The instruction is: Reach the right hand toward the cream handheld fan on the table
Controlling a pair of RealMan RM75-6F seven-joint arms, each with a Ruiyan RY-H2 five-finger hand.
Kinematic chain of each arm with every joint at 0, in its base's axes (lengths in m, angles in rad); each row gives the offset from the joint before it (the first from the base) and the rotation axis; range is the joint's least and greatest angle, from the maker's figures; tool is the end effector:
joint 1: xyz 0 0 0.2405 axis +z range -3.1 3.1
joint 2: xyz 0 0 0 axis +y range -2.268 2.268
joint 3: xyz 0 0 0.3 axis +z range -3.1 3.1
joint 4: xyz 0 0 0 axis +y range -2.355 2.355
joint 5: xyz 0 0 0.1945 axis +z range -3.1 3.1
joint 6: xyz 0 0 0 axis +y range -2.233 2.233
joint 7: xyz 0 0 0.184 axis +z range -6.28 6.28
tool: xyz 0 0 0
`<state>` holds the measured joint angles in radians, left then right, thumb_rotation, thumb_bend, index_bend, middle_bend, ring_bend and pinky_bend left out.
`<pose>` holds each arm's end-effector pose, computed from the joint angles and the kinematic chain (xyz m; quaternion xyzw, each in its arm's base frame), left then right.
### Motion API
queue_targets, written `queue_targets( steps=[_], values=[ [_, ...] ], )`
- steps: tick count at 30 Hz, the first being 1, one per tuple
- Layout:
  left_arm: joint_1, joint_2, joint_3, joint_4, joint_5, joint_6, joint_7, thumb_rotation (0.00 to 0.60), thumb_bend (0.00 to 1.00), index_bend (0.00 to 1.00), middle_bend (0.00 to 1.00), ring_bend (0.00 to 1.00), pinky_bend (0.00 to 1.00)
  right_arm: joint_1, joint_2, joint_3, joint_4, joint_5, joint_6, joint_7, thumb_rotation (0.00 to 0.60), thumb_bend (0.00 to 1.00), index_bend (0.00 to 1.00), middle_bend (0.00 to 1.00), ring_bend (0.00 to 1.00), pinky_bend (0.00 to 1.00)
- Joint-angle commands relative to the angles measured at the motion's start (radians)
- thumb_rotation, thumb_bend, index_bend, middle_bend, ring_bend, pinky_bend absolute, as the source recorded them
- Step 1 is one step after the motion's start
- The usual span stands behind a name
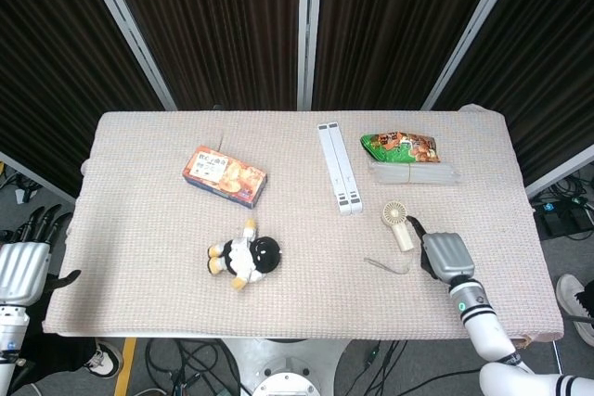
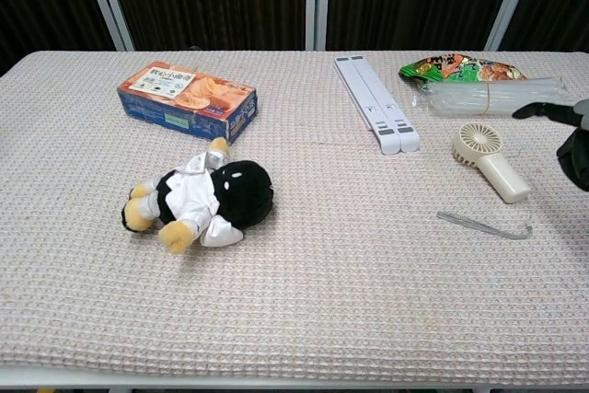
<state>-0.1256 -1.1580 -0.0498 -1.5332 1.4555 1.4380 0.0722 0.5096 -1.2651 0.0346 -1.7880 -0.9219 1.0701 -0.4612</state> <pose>-0.3582 0.2385 0.1815 -0.6152 -0.3657 -0.3475 0.6058 -0.2874 -0.3196 0.0621 0.6903 -0.4769 0.2365 0.4900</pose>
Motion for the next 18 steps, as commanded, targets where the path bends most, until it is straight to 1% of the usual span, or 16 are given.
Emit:
queue_targets(
  steps=[1, 4, 6, 10, 11, 12, 13, 14, 15, 16, 17, 18],
  values=[
    [0.001, 0.002, 0.001, -0.005, 0.003, 0.004, 0.002, 0.600, 0.03, 0.13, 0.06, 0.01, 0.22, -0.075, 0.051, -0.030, -0.043, -0.146, 0.153, 0.006, 0.600, 1.00, 0.00, 0.79, 0.77, 0.74],
    [0.002, 0.000, 0.004, -0.012, 0.011, 0.009, 0.007, 0.600, 0.03, 0.13, 0.07, 0.01, 0.22, -0.143, 0.065, -0.051, -0.016, -0.274, 0.281, 0.053, 0.600, 1.00, 0.00, 0.79, 0.76, 0.74],
    [0.002, -0.002, 0.006, -0.018, 0.018, 0.011, 0.013, 0.600, 0.03, 0.13, 0.07, 0.01, 0.22, -0.189, 0.070, -0.061, 0.027, -0.347, 0.361, 0.101, 0.600, 1.00, 0.00, 0.78, 0.76, 0.74],
    [0.000, -0.002, 0.010, -0.038, 0.035, 0.017, 0.031, 0.600, 0.03, 0.13, 0.07, 0.01, 0.22, -0.263, 0.077, -0.067, 0.117, -0.437, 0.477, 0.198, 0.600, 1.00, 0.00, 0.74, 0.73, 0.73],
    [0.000, -0.002, 0.011, -0.043, 0.039, 0.019, 0.035, 0.600, 0.03, 0.13, 0.07, 0.01, 0.22, -0.277, 0.079, -0.069, 0.140, -0.451, 0.495, 0.218, 0.600, 1.00, 0.00, 0.69, 0.67, 0.66],
    [-0.001, -0.001, 0.012, -0.050, 0.043, 0.021, 0.041, 0.600, 0.03, 0.13, 0.06, 0.01, 0.22, -0.293, 0.085, -0.076, 0.171, -0.472, 0.510, 0.243, 0.600, 0.98, 0.00, 0.61, 0.58, 0.55],
    [-0.001, -0.001, 0.013, -0.055, 0.047, 0.023, 0.045, 0.600, 0.03, 0.13, 0.06, 0.01, 0.22, -0.302, 0.095, -0.087, 0.194, -0.487, 0.510, 0.254, 0.600, 0.86, 0.00, 0.48, 0.44, 0.38],
    [0.000, 0.000, 0.015, -0.060, 0.050, 0.024, 0.050, 0.600, 0.03, 0.13, 0.06, 0.01, 0.22, -0.309, 0.109, -0.098, 0.207, -0.489, 0.499, 0.261, 0.600, 0.62, 0.00, 0.29, 0.24, 0.18],
    [0.000, 0.001, 0.017, -0.066, 0.054, 0.025, 0.055, 0.600, 0.03, 0.13, 0.07, 0.01, 0.22, -0.320, 0.124, -0.102, 0.207, -0.488, 0.496, 0.273, 0.600, 0.38, 0.00, 0.15, 0.11, 0.06],
    [0.001, 0.002, 0.019, -0.072, 0.055, 0.026, 0.059, 0.600, 0.03, 0.13, 0.07, 0.01, 0.22, -0.327, 0.131, -0.103, 0.205, -0.492, 0.498, 0.293, 0.600, 0.18, 0.00, 0.05, 0.02, 0.00],
    [0.002, 0.004, 0.020, -0.078, 0.056, 0.026, 0.063, 0.600, 0.03, 0.13, 0.06, 0.01, 0.22, -0.334, 0.136, -0.103, 0.207, -0.501, 0.502, 0.316, 0.600, 0.05, 0.00, 0.00, 0.00, 0.00],
    [0.003, 0.006, 0.022, -0.085, 0.057, 0.027, 0.067, 0.600, 0.03, 0.13, 0.06, 0.01, 0.22, -0.341, 0.138, -0.101, 0.218, -0.516, 0.512, 0.335, 0.600, 0.01, 0.00, 0.00, 0.00, 0.00]
  ],
)
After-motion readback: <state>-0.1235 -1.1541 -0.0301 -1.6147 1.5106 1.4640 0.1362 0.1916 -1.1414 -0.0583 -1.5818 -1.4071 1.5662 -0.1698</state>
